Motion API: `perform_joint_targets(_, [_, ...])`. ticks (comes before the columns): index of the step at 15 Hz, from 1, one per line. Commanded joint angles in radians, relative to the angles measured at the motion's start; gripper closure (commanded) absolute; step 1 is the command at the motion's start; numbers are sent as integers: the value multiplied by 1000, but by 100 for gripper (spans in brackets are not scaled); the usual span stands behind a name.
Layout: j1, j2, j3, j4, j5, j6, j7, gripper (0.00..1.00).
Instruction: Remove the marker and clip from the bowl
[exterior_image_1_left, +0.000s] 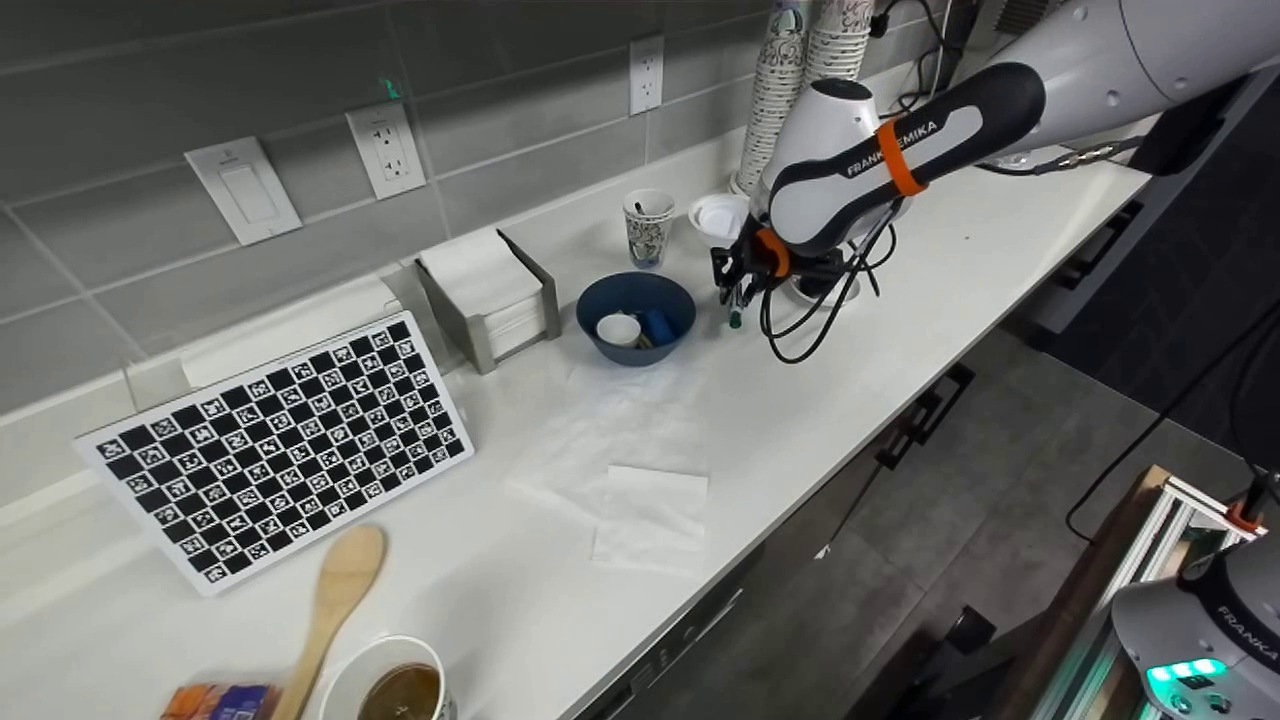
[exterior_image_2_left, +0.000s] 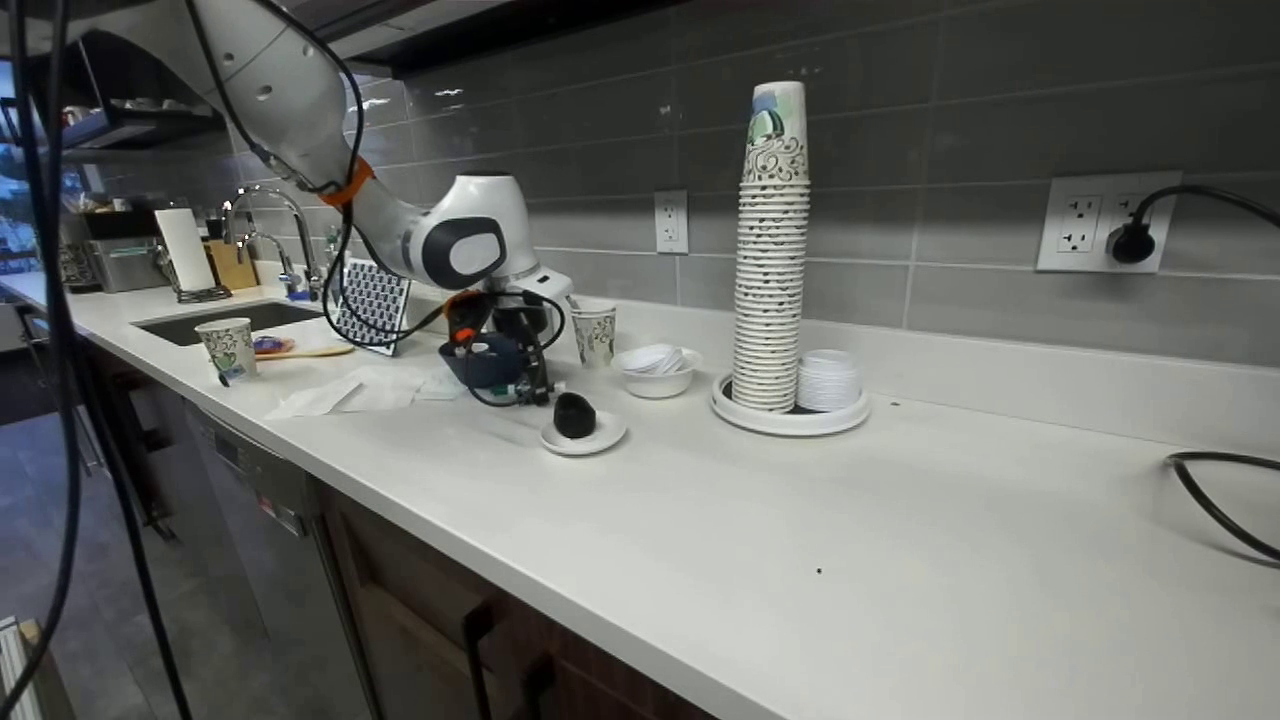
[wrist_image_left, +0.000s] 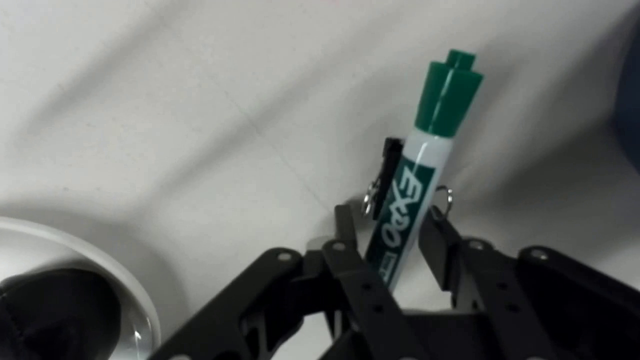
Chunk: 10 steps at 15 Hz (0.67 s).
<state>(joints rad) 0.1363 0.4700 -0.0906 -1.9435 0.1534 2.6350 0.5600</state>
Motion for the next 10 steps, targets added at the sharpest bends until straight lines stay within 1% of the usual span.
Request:
perform_joint_targets(1, [-4,-87,13,-47,9,-9,-4,30])
perform_joint_targets(2, [5,-117,1,-62,-7,-18,9,23])
perform_joint_targets(3, [6,-150,-3,-77,-13,-35,15,15])
perform_joint_targets(4, [-11,-192,14,-93,6,-80,-11,9])
perform_joint_targets(5, [-20,-231,23,-112,17,-103,-22,1])
perform_joint_targets(7, [-43,-310,37,-146,27,-222,-69,0])
perform_joint_targets(9, [-74,-380,64,-178,77,-308,-206,0])
perform_joint_targets(10, [-56,-286,49,-103,24,-256,-100,0])
